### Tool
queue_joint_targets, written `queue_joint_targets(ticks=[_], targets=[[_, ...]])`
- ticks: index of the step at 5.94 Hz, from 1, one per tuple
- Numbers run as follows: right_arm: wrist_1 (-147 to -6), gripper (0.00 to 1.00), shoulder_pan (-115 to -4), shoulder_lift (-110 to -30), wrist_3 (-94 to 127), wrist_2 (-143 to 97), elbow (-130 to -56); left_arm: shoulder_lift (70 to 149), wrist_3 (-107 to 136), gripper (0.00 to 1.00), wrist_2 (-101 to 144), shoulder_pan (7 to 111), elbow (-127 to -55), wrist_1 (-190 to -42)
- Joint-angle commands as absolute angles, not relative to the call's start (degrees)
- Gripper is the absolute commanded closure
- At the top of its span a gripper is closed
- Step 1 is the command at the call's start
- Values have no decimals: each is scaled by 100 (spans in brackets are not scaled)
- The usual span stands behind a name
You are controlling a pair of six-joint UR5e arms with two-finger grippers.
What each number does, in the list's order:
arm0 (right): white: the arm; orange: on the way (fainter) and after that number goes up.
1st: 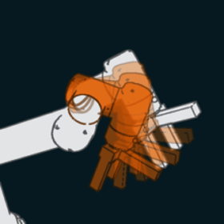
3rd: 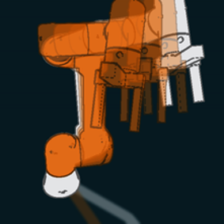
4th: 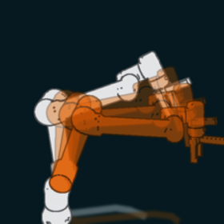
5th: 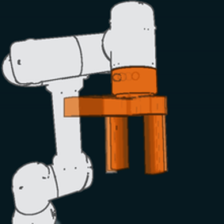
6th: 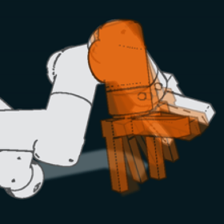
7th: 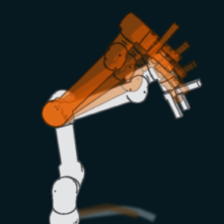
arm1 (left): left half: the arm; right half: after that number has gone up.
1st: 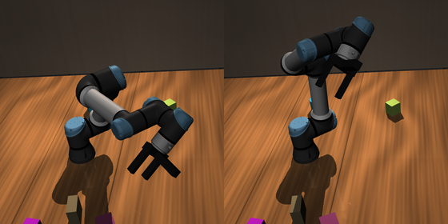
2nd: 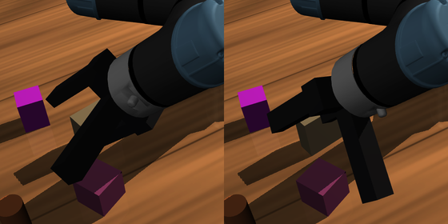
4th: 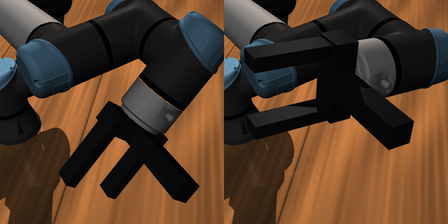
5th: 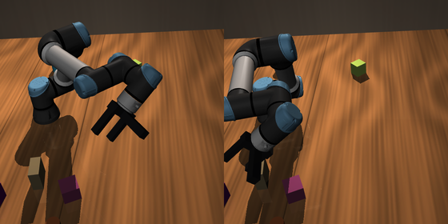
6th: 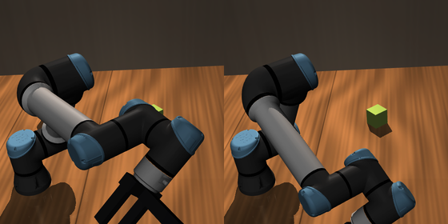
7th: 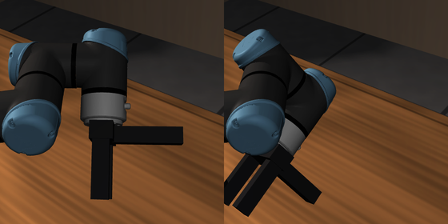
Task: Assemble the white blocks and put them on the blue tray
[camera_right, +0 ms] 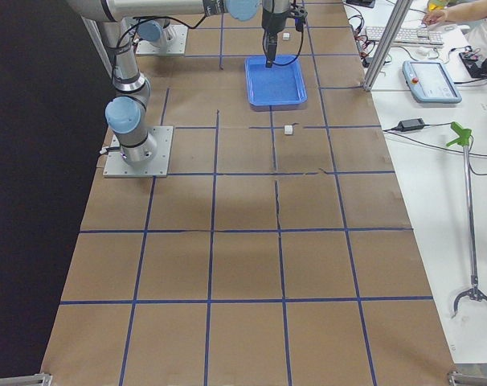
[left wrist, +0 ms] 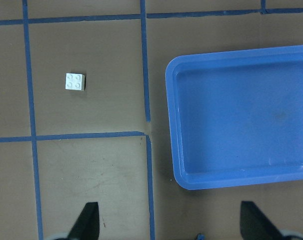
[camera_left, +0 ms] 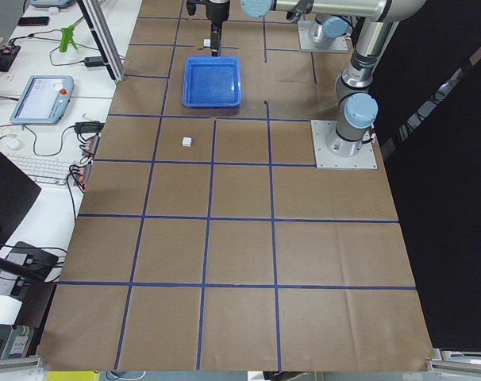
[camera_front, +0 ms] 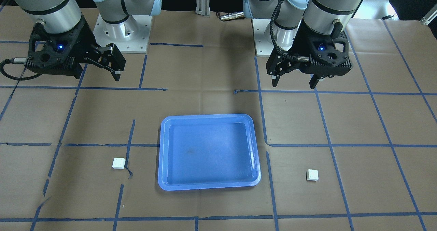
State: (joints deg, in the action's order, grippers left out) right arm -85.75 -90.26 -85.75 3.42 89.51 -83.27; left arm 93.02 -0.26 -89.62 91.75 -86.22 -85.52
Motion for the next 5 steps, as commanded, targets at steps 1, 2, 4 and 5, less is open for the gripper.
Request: queue_joint_targets(ticks=[1, 2, 4, 5], targets=[[-8569, 0, -9026, -8578, 351, 8956, -8332, 9281, -26, 1, -8965, 9176, -8631, -8560], [-8561, 0, -9018, -8578, 352, 8956, -8341, 9255, -26, 1, -8965, 9167, -8631, -8578], [-8569, 0, -9018, -8578, 343, 9008, -8341, 9229, -35, 1, -8965, 9150, -8631, -8578], [-8561, 0, -9000, -8561, 134, 8948, -8341, 9229, -53, 1, -8965, 9106, -8657, -8587]])
